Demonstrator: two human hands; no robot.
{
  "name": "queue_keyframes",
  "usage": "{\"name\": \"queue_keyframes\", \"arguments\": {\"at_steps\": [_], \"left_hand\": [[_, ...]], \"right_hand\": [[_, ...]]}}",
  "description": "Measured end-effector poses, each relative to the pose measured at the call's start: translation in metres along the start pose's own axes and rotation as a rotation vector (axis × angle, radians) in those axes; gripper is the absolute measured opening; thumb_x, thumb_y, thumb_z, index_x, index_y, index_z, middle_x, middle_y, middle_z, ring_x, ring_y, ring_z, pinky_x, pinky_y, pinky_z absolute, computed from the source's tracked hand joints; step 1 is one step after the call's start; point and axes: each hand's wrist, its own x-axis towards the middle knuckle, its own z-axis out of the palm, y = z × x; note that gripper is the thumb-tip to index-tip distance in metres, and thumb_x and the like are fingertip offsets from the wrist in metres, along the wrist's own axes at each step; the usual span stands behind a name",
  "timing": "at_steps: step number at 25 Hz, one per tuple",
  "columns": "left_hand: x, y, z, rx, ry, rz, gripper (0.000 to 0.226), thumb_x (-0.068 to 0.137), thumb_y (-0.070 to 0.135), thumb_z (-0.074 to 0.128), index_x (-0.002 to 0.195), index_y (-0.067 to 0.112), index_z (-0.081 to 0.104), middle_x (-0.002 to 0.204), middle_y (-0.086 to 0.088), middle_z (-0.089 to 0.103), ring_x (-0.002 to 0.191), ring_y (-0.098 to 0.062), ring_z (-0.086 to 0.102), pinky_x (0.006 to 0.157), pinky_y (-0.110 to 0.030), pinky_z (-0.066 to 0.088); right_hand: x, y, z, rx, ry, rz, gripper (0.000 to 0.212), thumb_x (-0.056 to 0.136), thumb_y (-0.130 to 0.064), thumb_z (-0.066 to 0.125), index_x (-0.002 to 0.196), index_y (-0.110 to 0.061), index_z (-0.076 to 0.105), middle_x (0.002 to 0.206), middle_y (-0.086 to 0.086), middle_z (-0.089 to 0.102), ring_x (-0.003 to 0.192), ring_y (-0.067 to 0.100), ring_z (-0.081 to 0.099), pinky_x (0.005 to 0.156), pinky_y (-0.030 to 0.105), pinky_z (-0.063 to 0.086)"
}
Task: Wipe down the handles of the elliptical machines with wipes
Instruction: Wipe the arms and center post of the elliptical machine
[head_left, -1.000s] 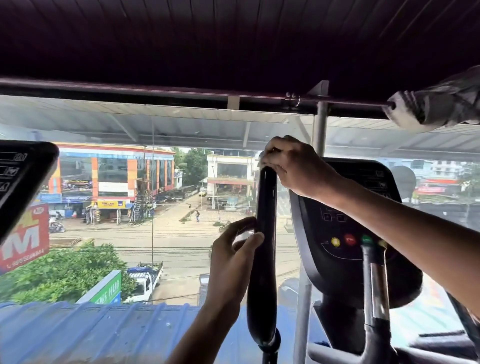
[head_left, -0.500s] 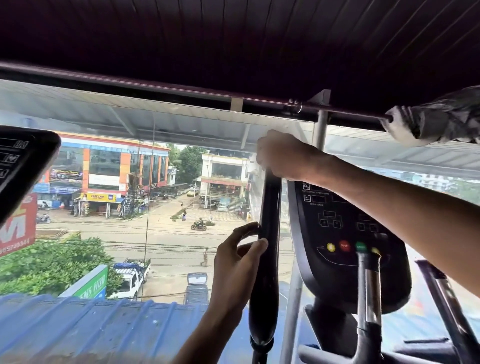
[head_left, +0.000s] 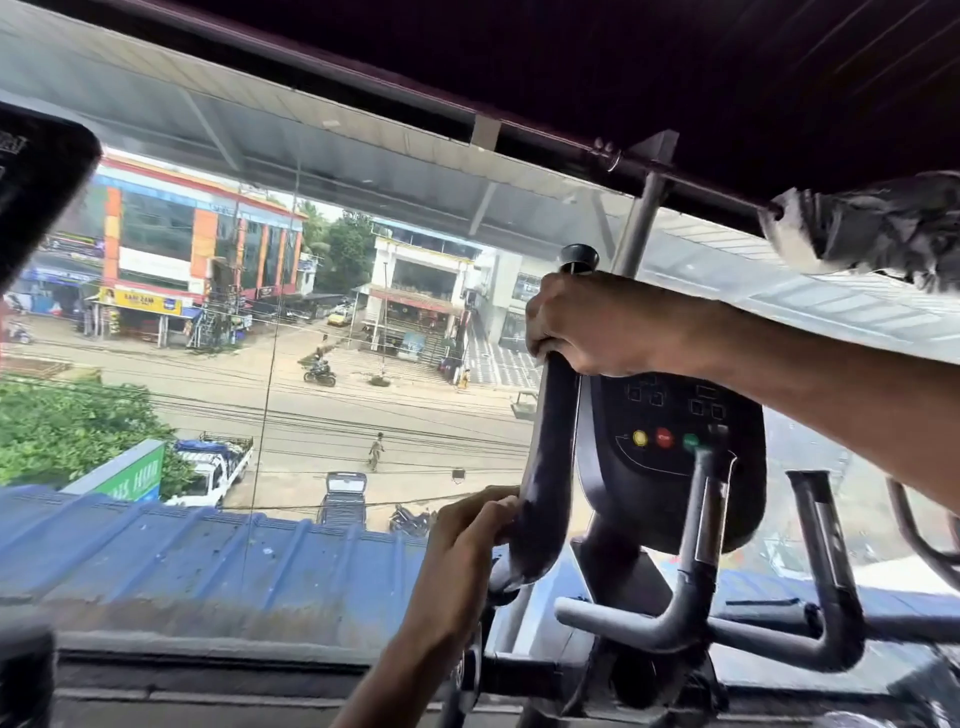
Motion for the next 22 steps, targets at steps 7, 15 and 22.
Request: {"name": "queue_keyframes", "arguments": {"at_steps": [7, 15, 22], "left_hand": [[-0.008, 0.005, 0.001, -0.046, 0.010, 0.034, 0.039, 0.078, 0.022, 0.048, 0.100, 0.017, 0.081, 0.102, -0.010, 0.078, 0.107, -0.030, 0.071, 0.085, -0.028, 0.058], [-0.010, 0.000, 0.009, -0.114, 0.067, 0.034, 0.039, 0.077, 0.017, 0.046, 0.096, 0.007, 0.078, 0.097, -0.021, 0.074, 0.088, -0.018, 0.069, 0.073, -0.018, 0.057], [-0.016, -0.007, 0.021, -0.061, 0.205, 0.040, 0.035, 0.077, 0.019, 0.046, 0.094, 0.011, 0.075, 0.093, -0.020, 0.072, 0.086, -0.024, 0.066, 0.077, -0.035, 0.051]], "right_hand": [[-0.040, -0.039, 0.021, 0.063, 0.109, -0.098, 0.026, 0.094, -0.003, 0.064, 0.110, -0.017, 0.079, 0.104, -0.003, 0.071, 0.103, 0.019, 0.059, 0.092, 0.036, 0.054], [-0.075, -0.074, 0.043, 0.133, 0.223, -0.129, 0.028, 0.088, 0.003, 0.071, 0.108, -0.014, 0.078, 0.105, -0.002, 0.071, 0.103, 0.018, 0.059, 0.093, 0.033, 0.056], [-0.082, -0.086, 0.057, 0.165, 0.274, -0.136, 0.027, 0.093, 0.003, 0.061, 0.111, -0.011, 0.076, 0.108, 0.001, 0.070, 0.106, 0.020, 0.058, 0.094, 0.033, 0.055]]}}
